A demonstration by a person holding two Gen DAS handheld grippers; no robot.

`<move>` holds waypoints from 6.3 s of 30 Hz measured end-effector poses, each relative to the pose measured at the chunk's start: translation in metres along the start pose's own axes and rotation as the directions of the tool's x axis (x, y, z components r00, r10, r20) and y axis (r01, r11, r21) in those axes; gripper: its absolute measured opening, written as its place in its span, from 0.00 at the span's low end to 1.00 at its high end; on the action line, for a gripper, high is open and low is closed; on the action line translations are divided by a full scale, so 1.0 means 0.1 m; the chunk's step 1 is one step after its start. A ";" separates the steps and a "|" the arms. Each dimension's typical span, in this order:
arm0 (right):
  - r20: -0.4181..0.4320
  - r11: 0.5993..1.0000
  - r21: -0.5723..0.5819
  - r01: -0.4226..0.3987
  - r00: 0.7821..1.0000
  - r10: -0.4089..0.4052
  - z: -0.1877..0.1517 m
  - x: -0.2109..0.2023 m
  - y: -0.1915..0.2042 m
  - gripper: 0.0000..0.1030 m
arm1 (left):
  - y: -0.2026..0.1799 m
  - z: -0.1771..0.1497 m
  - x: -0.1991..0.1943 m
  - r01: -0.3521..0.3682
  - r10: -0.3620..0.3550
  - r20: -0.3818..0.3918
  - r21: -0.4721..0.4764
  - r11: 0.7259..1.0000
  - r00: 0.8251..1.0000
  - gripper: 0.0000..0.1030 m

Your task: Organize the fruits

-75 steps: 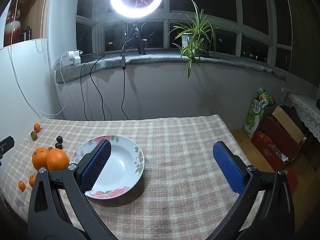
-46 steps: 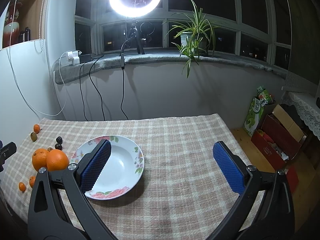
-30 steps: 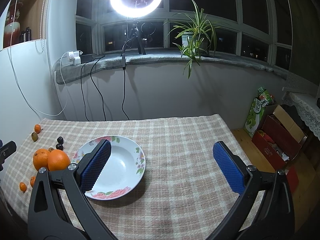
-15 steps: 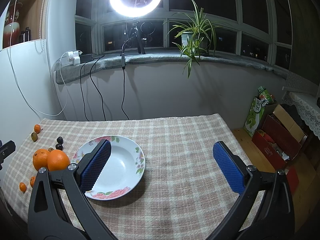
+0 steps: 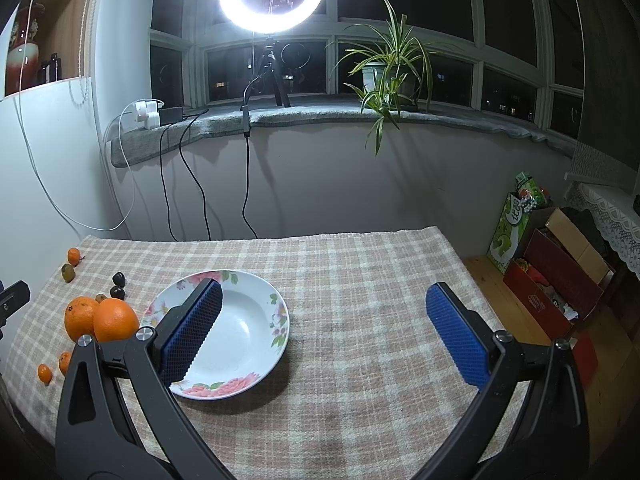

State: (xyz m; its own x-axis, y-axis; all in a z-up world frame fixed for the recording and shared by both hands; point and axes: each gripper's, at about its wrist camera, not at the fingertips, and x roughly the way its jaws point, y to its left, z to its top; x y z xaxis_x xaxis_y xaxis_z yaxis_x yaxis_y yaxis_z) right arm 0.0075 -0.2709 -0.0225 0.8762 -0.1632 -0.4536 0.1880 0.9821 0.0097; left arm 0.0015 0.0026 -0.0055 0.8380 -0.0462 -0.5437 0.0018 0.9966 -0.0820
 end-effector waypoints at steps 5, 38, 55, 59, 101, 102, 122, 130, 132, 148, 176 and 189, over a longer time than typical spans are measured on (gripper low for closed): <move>-0.001 1.000 -0.002 0.001 1.000 -0.001 0.00 0.01 0.00 1.00 | 0.00 0.00 0.00 0.000 0.000 -0.001 0.000 1.000 1.000 1.00; -0.136 0.972 -0.011 -0.233 0.964 0.230 -0.06 0.50 0.21 1.00 | 0.23 -0.20 0.36 0.031 -0.037 -0.133 -0.053 0.998 0.990 0.96; -0.390 0.767 -0.202 -0.609 0.768 0.508 0.09 0.97 1.12 0.89 | 0.09 -0.47 0.62 0.137 -0.172 -0.245 -0.154 0.979 0.954 0.70; -0.489 0.690 -0.198 -0.696 0.680 0.546 0.10 1.10 1.42 0.89 | -0.01 -0.49 0.69 0.156 -0.189 -0.254 -0.143 0.977 0.949 0.70; -0.819 0.465 0.002 -0.885 0.266 0.509 -0.16 1.63 2.36 0.65 | -0.09 -0.47 1.10 0.162 -0.223 -0.312 -0.210 0.964 0.923 0.60; -0.818 0.466 0.003 -0.885 0.266 0.510 -0.16 1.63 2.35 0.65 | -0.09 -0.47 1.10 0.161 -0.222 -0.311 -0.209 0.964 0.924 0.60; -0.803 0.484 0.020 -0.875 0.275 0.529 -0.13 1.59 2.31 0.64 | -0.11 -0.47 1.06 0.170 -0.221 -0.278 -0.196 0.966 0.935 0.59; -0.781 0.474 0.011 -0.880 0.289 0.554 0.00 1.44 2.24 0.64 | -0.17 -0.38 0.90 0.178 -0.219 -0.250 -0.176 0.968 0.943 0.59; -0.777 0.475 0.009 -0.880 0.293 0.557 0.04 1.41 2.21 0.64 | -0.20 -0.36 0.87 0.183 -0.222 -0.245 -0.169 0.968 0.944 0.59; -0.726 0.536 0.034 -0.843 0.348 0.593 0.22 1.35 1.64 0.64 | -0.65 -0.27 0.85 0.257 -0.271 -0.249 -0.088 0.962 0.930 0.59; -0.656 0.675 0.016 -0.738 0.501 0.564 0.27 1.42 0.83 0.63 | -1.36 -0.28 1.01 0.391 -0.368 -0.309 0.017 0.920 0.877 0.60; -0.527 0.767 -0.138 -0.627 0.702 0.479 0.35 1.08 0.80 0.68 | -1.06 -0.39 0.77 0.435 -0.433 -0.280 -0.057 0.898 0.857 0.61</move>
State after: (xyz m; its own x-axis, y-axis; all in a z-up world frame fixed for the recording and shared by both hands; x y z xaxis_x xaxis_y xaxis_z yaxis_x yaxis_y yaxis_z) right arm 0.1323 -0.2135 -0.0391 0.4707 0.4058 -0.7834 -0.4666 0.8681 0.1693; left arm 0.0449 -0.1092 -0.0713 0.5642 -0.4903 -0.6643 0.3353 0.8713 -0.3583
